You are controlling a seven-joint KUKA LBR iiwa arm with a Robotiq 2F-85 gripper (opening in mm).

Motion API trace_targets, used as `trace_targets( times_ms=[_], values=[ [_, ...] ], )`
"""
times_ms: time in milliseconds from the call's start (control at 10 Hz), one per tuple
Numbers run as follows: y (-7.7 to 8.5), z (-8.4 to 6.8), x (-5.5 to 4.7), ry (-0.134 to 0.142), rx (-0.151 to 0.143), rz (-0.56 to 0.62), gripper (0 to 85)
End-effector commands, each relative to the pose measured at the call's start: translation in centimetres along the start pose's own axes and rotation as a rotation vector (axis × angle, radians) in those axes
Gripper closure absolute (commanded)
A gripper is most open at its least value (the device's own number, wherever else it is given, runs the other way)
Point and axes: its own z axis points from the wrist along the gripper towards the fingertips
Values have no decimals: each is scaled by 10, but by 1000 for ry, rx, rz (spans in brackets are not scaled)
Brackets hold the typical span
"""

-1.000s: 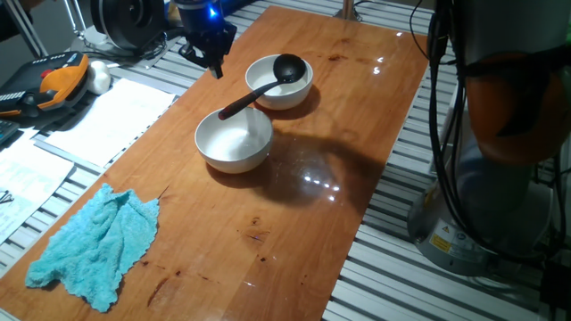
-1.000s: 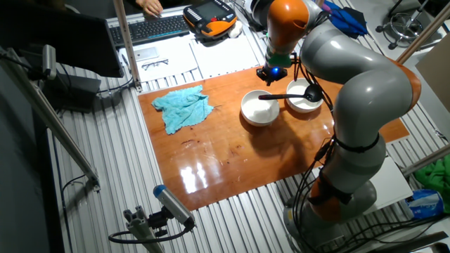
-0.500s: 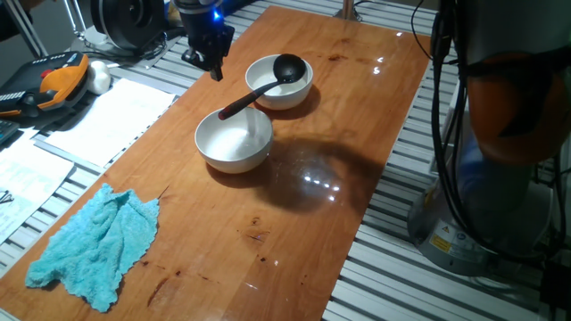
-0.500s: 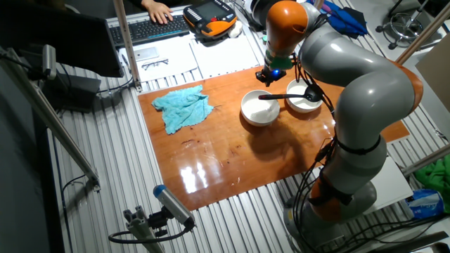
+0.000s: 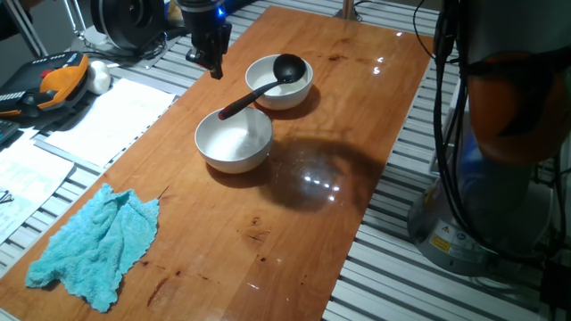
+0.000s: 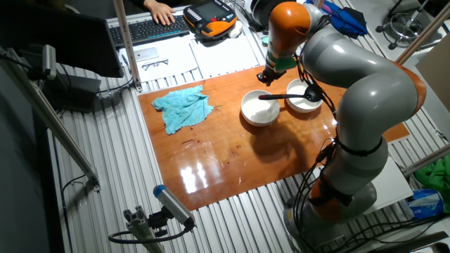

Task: Scoop water with a large spoon from one bowl to another

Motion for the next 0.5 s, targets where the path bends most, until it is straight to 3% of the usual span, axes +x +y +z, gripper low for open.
trace_targets(
  times_ms=[0, 100, 400],
  values=[
    [1, 0, 0, 11, -2, 8, 850],
    [1, -1, 1, 23, 1, 22, 850],
    [1, 0, 4, 23, 7, 10, 850]
  ],
)
